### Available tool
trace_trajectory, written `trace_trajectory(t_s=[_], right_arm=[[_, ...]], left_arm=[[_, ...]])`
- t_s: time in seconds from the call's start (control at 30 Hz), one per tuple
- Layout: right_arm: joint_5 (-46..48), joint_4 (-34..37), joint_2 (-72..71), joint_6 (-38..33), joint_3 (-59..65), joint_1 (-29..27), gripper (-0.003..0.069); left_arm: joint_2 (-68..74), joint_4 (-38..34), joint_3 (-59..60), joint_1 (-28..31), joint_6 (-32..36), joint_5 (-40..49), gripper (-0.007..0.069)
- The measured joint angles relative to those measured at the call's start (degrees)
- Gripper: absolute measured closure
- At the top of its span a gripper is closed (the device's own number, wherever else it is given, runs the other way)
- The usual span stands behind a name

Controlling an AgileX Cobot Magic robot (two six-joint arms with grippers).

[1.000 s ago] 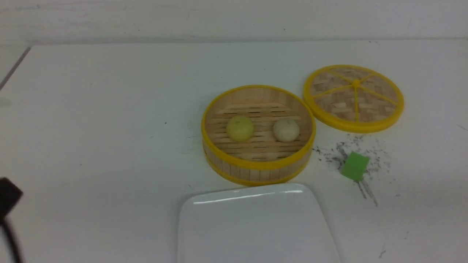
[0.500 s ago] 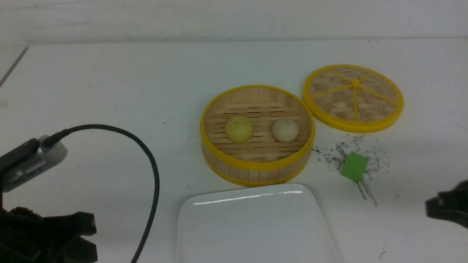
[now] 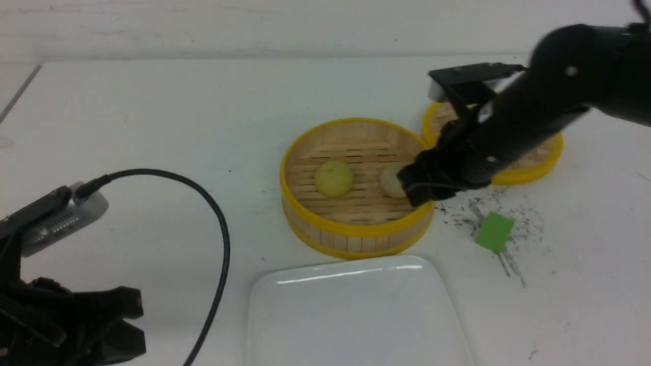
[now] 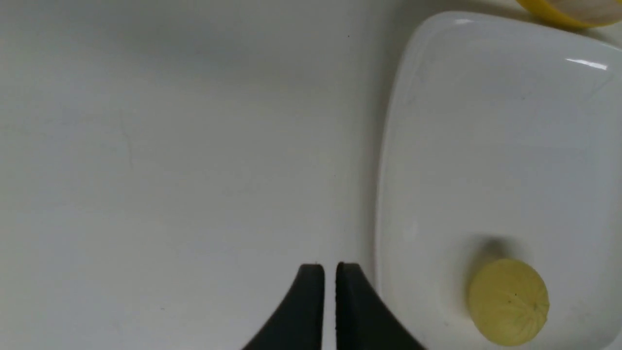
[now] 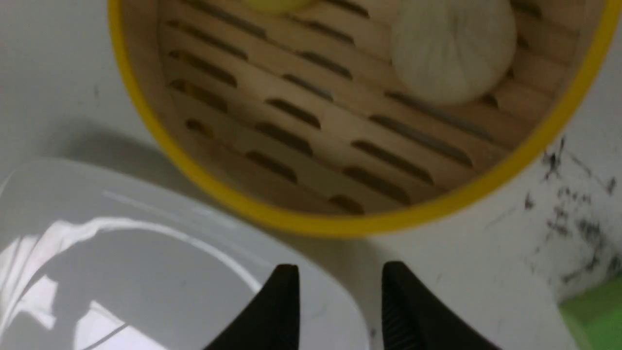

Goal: Put the steamed buns into the plate on the white tablecloth.
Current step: 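Reach toward a bun in the bamboo steamer with the right gripper, then move the steamed bun from the bamboo steamer onto the white plate with the right gripper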

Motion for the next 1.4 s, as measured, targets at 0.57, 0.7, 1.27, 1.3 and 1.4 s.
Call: trace_trajectory(t_s=[0.57, 0.7, 1.27, 1.3, 1.4], right_arm=[[-3.09, -16.20, 19.09, 14.76, -17.61, 0.80, 0.0445], [-2.87, -16.34, 18.73, 14.82, -17.63, 0.80, 0.0627], [10.96, -12.79, -16.52, 15.00, 1.76, 9.24, 0.0637], [8.97, -11.79, -18.52, 15.88, 6.83, 11.11, 0.0637], [1.26, -10.21, -20.64, 16.83, 18.46, 15.34, 0.0637]], left_arm=[[0.00, -1.73, 0.00, 0.00, 0.59, -1.21, 0.0341], [0.00, -1.62, 0.00, 0.00, 0.59, -1.27, 0.0359], [0.00, -1.46, 0.00, 0.00, 0.59, -1.27, 0.0382], [0.00, -1.46, 0.00, 0.00, 0.59, -1.45, 0.0382], [0.00, -1.46, 0.00, 0.00, 0.59, -1.88, 0.0382]])
